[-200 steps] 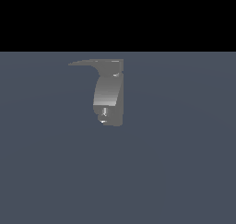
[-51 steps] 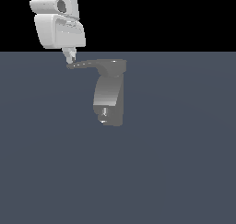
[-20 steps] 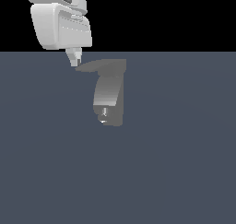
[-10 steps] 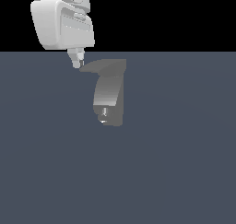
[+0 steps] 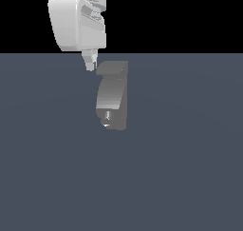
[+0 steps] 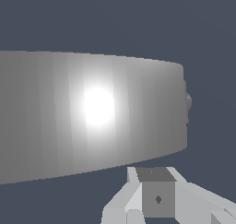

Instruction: Turn on the faucet by rotating a designated handle.

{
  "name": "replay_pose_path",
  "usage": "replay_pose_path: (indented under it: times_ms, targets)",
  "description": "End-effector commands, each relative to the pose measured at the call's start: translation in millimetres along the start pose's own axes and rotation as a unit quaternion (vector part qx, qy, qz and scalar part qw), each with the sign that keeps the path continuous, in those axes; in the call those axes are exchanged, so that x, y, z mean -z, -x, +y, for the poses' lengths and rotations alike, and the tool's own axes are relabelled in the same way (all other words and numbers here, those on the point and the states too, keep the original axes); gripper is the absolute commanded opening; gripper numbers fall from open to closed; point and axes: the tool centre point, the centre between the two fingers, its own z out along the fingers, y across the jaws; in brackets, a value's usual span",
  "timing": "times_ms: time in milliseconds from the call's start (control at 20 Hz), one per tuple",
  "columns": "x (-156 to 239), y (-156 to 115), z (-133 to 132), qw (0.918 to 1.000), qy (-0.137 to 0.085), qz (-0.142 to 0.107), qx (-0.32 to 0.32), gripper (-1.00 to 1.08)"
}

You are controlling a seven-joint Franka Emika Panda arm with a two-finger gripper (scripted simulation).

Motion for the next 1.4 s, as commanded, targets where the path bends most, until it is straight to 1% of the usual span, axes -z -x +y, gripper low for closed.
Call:
replay_pose_path:
  times_ms: [0,500,550,600,1350]
  targets:
    - [-6.6,-29.2,0.3,0.9998,0.007,0.001,-0.016,-1.0]
    - [-11.6,-83.7,8.5,0.9997,0.014,0.003,-0.017,-1.0]
    - [-11.6,-83.7,8.5,0.9997,0.014,0.003,-0.017,-1.0]
    - [0.2,-64.7,1.3,1.0,-0.001,0.002,-0.004,-1.0]
    - [-8.0,-126.7,-39.8,0.9999,0.008,0.003,-0.012,-1.0]
